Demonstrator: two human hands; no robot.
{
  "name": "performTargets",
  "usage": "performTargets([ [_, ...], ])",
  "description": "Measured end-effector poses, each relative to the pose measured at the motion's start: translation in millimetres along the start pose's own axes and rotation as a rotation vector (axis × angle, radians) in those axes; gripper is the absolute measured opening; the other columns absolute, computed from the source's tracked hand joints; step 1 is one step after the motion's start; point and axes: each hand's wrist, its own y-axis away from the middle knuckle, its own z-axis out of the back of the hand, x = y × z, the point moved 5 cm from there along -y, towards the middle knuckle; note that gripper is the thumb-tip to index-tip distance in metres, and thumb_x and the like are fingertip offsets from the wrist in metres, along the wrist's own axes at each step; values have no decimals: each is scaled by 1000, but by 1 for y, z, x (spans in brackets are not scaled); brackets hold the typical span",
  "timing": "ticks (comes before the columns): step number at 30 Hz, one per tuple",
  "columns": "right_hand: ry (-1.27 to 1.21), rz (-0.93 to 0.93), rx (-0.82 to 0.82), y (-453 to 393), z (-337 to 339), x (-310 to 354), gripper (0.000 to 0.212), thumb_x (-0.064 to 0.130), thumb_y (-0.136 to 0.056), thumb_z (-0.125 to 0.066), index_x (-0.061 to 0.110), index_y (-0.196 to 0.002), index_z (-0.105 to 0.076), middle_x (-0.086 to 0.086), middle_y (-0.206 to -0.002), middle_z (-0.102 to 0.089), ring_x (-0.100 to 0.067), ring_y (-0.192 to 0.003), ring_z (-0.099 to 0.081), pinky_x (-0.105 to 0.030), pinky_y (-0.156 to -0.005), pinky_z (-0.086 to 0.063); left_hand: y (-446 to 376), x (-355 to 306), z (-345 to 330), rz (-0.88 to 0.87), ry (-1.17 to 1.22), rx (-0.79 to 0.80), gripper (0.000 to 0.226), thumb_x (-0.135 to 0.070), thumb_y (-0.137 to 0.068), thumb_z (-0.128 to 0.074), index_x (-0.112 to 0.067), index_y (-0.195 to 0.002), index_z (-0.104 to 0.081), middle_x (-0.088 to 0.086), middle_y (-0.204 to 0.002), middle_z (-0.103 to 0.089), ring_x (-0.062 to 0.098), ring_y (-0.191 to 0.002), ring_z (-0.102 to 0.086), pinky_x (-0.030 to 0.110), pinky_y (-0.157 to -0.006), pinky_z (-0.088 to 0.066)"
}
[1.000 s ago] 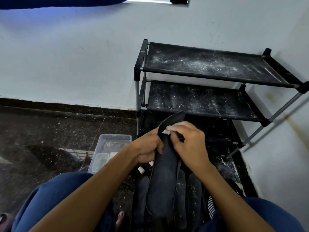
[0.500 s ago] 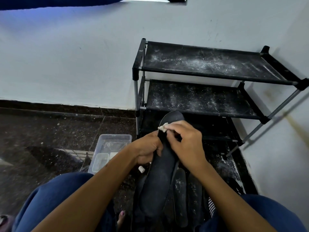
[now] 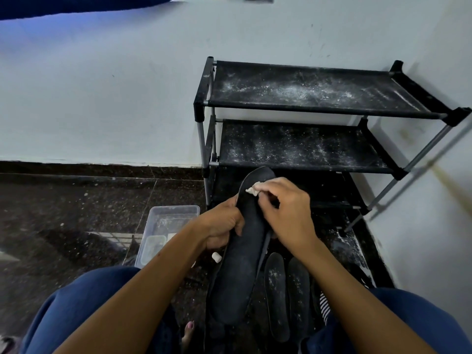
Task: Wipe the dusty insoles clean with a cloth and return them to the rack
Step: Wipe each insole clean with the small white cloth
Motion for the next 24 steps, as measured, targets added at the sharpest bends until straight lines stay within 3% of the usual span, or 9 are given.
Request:
performTargets([
  [3, 67, -67, -54, -5, 7, -9, 16, 0, -83, -61, 7, -94, -71, -3, -94, -68, -14, -87, -64, -24, -82, -50, 4, 1, -5, 33, 29, 100, 74, 29, -64, -18, -16, -111, -54, 21, -86, -69, 32, -79, -69, 38, -76, -54],
  [7, 129, -357, -63, -6, 17, -48, 17, 3, -84, -62, 9, -96, -72, -4, -91, -70, -14, -79, -66, -19, -77, -49, 2, 9, -4, 60, 9, 147, 78, 26, -59, -25, -3, -129, -45, 29, -119, -60, 49, -105, -59, 54, -95, -44],
  [10, 14, -655, -72, 4, 18, -71, 19, 5, -82, -64, 11, -100, -69, 1, -83, -68, -2, -63, -60, -2, -59, -42, -10, 10, 12, 17, 58, -59, 74, 19, -53, -31, 10, -125, -48, 30, -122, -58, 46, -111, -57, 54, -98, -42],
  [12, -204, -850, -57, 12, 9, -78, 19, 4, -78, -66, 10, -96, -68, 3, -75, -66, -2, -60, -59, -7, -53, -44, -21, 17, 33, 8, 96, -283, 70, 13, -47, -36, 12, -115, -48, 28, -111, -61, 39, -101, -61, 49, -87, -48],
  [14, -522, -1032, 47, 17, -4, -75, 17, 0, -78, -66, 9, -92, -68, -1, -75, -65, -8, -63, -59, -19, -57, -48, -24, 20, 44, 10, 133, -445, 31, 16, -58, -33, 5, -84, -46, 19, -79, -53, 29, -75, -53, 37, -63, -43],
  [17, -740, -1088, 366, 23, -22, -64, 22, -6, -80, -60, 13, -87, -68, -6, -79, -63, -12, -70, -56, -22, -63, -50, -28, 16, 47, -52, 184, -512, 33, 24, -68, -24, -5, -64, -39, 10, -63, -41, 23, -63, -44, 31, -57, -35],
  [20, -736, -1042, 625, 33, -36, -59, 27, -8, -79, -60, 14, -90, -71, -5, -78, -64, -12, -69, -55, -19, -61, -49, -31, 17, 46, -92, 205, -484, 35, 25, -68, -26, -2, -67, -48, 13, -71, -51, 26, -70, -51, 33, -65, -42],
  [24, -612, -1018, 739, 47, -47, -64, 22, -8, -77, -63, 10, -85, -73, -5, -71, -66, -10, -62, -61, -19, -60, -52, -36, 20, 43, -87, 198, -432, 37, 24, -76, -30, -2, -84, -54, 15, -86, -58, 27, -84, -56, 36, -78, -48],
])
